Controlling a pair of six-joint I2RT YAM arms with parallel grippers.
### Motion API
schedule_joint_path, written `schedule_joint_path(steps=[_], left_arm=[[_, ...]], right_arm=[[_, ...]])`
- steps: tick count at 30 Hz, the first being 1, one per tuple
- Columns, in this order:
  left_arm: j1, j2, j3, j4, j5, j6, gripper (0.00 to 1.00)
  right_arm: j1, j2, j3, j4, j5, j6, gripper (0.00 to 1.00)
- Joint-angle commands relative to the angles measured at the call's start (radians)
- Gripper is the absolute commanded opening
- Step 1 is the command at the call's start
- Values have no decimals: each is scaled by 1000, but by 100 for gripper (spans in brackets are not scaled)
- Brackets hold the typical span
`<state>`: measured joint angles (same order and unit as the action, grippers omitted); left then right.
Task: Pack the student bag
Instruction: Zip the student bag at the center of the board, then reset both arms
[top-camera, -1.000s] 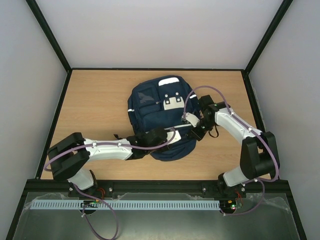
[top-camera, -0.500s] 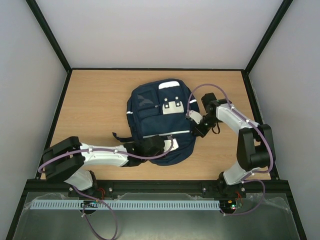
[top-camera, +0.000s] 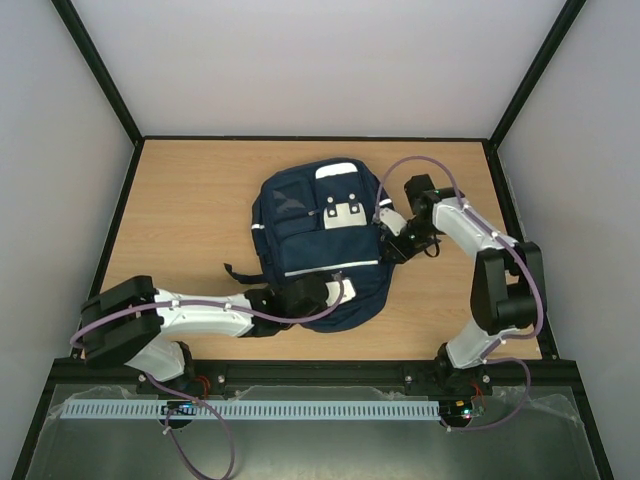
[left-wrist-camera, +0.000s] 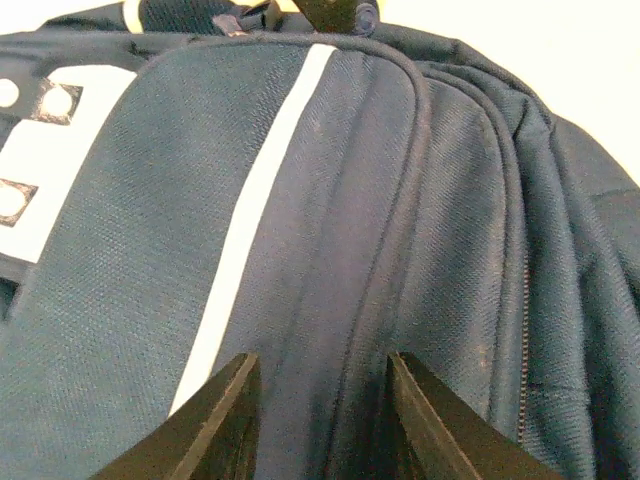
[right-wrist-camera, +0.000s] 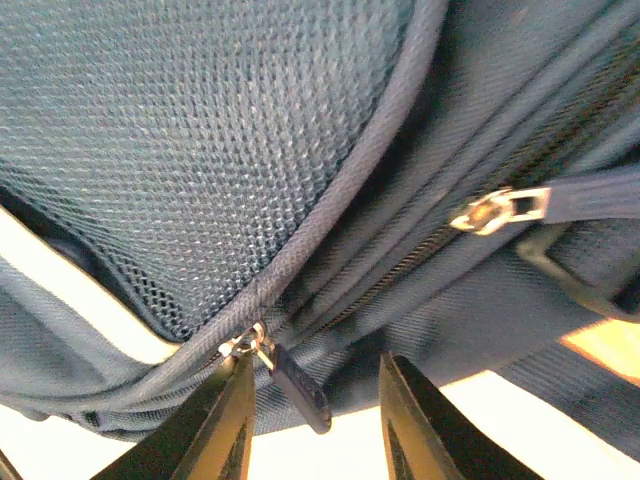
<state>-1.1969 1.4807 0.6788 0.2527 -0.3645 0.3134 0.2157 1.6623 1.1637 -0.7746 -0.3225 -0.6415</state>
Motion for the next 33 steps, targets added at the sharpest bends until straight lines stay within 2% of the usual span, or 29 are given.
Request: schedule_joint_path(steps=[1,7,10,11,12,13,14,15,17,22,27,33], left_arm=[[-16,-62,78,-100,-112,-103,43],[34,-153,230,-344,-159,-208,56],[118,-206,290,-453,-166,-259,76],[153,-223,307,-488,-158,-283,81],[194,-240,323,-520,-133,-301,95],[232,-262,335,-546,-101,-311,99],[271,-284,340,-563,-78,-321,99],[304,-313,334,-569,-70,-334,99],[370,-381,302,-549,-82,-362,99],[535,-590,133,-445,-117,-582,99],[581,-646,-9,-409,-127,-651,99],[613,-600,19,-446,-123,-668,99]], right_arm=[[-6,-146,-2,11,17,31,41],[-6,-380,-23,76,62,174,60],[-7,-489,-52,173,105,305,68],[-7,-524,-68,209,115,353,75],[-7,-556,-87,240,122,390,82],[-6,-589,-106,271,126,420,87],[-7,-617,-126,301,133,449,97],[-6,-643,-148,335,146,497,100],[-7,-687,-188,393,182,572,99],[-7,-822,-368,555,217,695,99],[-17,-1033,-578,680,194,757,99],[-87,-1068,-561,680,223,834,99]])
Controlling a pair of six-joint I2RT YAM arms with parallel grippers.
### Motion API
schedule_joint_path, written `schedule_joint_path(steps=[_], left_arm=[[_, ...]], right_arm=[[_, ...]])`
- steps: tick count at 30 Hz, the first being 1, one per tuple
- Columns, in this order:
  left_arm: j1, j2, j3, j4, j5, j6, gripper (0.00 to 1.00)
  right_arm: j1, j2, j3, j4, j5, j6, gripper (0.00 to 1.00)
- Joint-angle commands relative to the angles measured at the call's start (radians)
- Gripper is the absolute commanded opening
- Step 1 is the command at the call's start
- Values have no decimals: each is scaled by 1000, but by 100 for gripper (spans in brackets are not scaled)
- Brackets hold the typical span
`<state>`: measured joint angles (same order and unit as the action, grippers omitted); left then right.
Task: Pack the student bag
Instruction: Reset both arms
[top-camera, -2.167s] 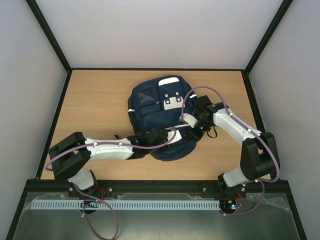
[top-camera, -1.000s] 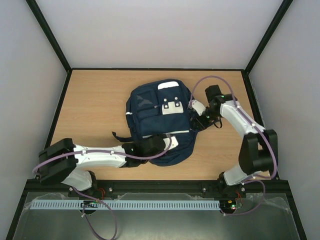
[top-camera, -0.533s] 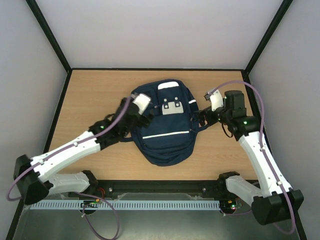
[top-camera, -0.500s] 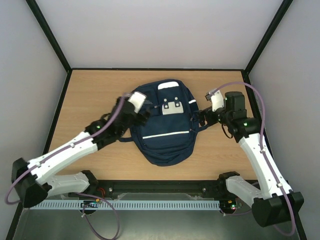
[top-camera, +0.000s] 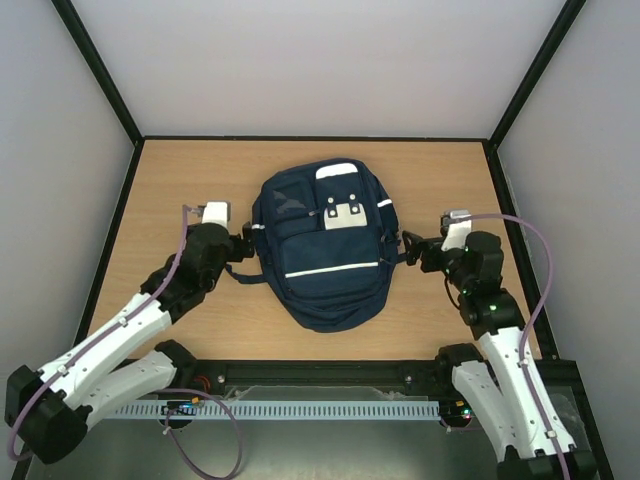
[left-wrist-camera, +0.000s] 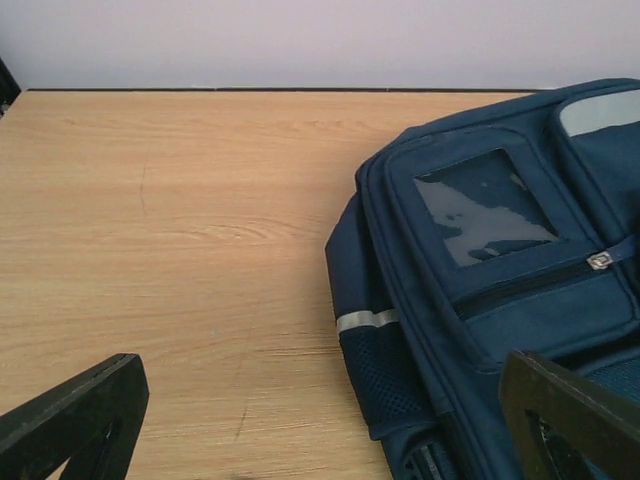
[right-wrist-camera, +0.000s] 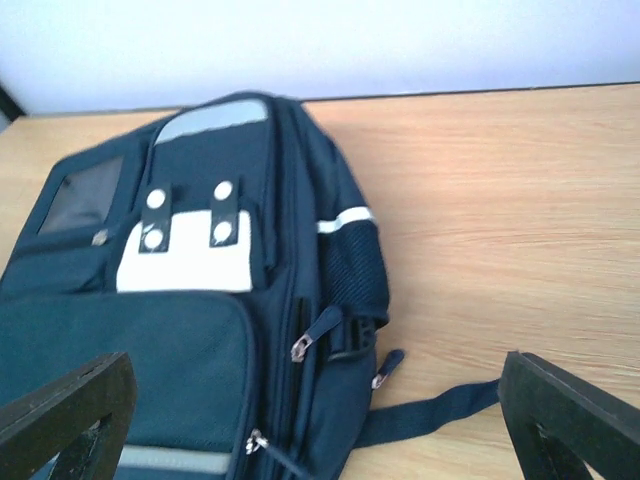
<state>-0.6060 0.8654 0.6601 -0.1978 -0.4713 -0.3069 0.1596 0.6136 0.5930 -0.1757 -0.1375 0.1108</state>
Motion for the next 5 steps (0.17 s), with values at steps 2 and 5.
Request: schedule_joint_path(steps=[2,5], left_arm=[[31,20,43,-1,-30,-50,99],[32,5,34,-2,-33,-45,99]], right_arm=[[-39,-20,2,85,49,89,99],[-52,-2,18,70,45,93,99]])
